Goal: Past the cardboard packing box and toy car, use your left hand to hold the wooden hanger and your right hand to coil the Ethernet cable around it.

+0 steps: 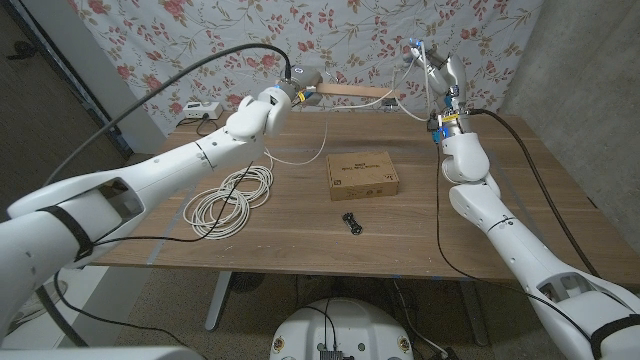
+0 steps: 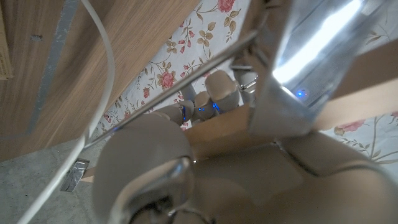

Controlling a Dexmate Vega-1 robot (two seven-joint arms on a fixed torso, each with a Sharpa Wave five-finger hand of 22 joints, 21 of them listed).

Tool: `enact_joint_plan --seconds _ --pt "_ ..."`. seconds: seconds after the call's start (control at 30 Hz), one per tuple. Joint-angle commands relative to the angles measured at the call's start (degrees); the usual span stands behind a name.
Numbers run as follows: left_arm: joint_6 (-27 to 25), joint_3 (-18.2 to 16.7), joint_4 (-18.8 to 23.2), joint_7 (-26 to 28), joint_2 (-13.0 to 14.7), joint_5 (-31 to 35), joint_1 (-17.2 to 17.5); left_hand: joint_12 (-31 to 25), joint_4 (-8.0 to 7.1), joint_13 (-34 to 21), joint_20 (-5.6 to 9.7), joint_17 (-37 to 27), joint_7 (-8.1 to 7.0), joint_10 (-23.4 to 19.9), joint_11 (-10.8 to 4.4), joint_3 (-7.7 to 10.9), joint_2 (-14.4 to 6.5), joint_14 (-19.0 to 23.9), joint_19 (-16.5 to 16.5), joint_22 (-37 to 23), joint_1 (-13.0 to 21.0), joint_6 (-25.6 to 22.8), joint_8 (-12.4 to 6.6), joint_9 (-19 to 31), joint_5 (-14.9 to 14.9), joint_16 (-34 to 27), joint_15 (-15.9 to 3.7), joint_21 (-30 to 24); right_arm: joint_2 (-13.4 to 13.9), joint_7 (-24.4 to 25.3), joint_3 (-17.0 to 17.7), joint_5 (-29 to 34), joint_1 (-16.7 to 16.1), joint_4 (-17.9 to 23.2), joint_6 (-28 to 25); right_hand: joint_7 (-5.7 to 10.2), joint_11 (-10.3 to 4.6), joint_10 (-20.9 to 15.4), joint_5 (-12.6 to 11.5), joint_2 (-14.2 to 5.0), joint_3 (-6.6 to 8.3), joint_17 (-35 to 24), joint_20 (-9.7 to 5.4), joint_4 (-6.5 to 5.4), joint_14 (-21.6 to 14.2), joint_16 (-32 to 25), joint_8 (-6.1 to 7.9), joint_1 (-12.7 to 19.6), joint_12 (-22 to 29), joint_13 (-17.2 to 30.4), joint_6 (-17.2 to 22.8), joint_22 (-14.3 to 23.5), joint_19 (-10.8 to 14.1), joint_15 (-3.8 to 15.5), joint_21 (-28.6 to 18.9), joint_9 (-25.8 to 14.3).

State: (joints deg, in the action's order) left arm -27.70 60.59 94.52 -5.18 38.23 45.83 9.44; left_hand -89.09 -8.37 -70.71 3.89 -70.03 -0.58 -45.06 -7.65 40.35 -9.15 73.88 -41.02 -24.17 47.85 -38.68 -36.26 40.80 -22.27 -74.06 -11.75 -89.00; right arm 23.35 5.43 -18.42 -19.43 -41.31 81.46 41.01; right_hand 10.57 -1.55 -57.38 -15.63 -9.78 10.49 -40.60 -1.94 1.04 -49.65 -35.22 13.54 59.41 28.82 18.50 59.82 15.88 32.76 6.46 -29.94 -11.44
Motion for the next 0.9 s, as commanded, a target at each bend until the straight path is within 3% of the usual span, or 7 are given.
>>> enact_joint_plan --seconds 0.03,0.17,0.6,0.9 --pt "2.9 2.7 -2.3 -2.2 -1.8 -0.4 -2.6 -0.4 0.0 -0.3 2.34 -0.1 -0.19 0.3 0.3 0.46 -0.1 -0.5 0.6 -0.1 -0.3 -0.3 -0.68 -0.1 0.0 -0.3 0.01 -0.2 -0.3 -4.3 -1.6 -1.7 4.7 -2.3 -1.6 -6.84 0.16 -0.3 0.4 -0.11 0.45 -0.3 0.01 -0.08 -0.6 -0.4 0.05 0.5 0.1 0.2 8.1 0.0 0.4 5.46 -0.7 -0.2" --pt "3.6 3.0 -1.8 -3.0 -2.0 -1.2 -2.9 -0.4 -0.01 -0.2 2.14 -0.1 -0.34 0.4 0.78 0.33 0.1 -0.8 0.8 0.0 -0.5 -0.5 -0.78 -0.3 0.0 -0.3 0.02 -0.1 -1.0 -7.3 -2.4 -4.5 7.5 -5.3 -2.5 -6.83 0.11 -0.3 0.7 -0.15 0.56 -0.4 -0.08 -0.11 -0.6 -0.3 -0.11 0.4 0.0 0.3 8.0 0.0 0.2 5.4 -0.8 -0.2" --pt "1.5 2.5 3.6 -6.4 0.6 -2.8 -1.5 -0.4 0.07 -0.2 2.08 -0.1 -0.59 0.4 0.82 0.17 0.3 -1.0 1.1 0.3 -0.6 -0.8 -0.95 -0.9 -0.2 -0.4 0.0 -0.1 -1.0 -7.9 -2.3 -5.6 12.5 -10.8 -6.3 -6.74 -0.34 0.1 1.3 -0.13 0.85 -0.7 -0.36 -0.01 -0.2 0.2 -0.52 0.4 -0.4 0.6 7.7 -0.2 -0.2 5.51 -1.4 -0.2" --pt "1.1 1.9 6.4 -7.3 2.3 -3.7 -0.8 -0.5 0.13 -0.2 2.09 0.0 -0.57 0.3 0.81 0.15 0.3 -1.0 1.0 0.6 -0.7 -1.0 -1.09 -1.3 -0.3 -0.5 -0.01 -0.1 -1.1 -4.8 -2.0 -4.9 14.6 -13.4 -9.8 -6.85 -0.34 0.2 1.6 -0.13 0.95 -0.9 -0.43 -0.07 -0.1 0.4 -0.72 0.3 -0.5 0.8 7.6 -0.2 -0.5 5.46 -1.7 -0.2"
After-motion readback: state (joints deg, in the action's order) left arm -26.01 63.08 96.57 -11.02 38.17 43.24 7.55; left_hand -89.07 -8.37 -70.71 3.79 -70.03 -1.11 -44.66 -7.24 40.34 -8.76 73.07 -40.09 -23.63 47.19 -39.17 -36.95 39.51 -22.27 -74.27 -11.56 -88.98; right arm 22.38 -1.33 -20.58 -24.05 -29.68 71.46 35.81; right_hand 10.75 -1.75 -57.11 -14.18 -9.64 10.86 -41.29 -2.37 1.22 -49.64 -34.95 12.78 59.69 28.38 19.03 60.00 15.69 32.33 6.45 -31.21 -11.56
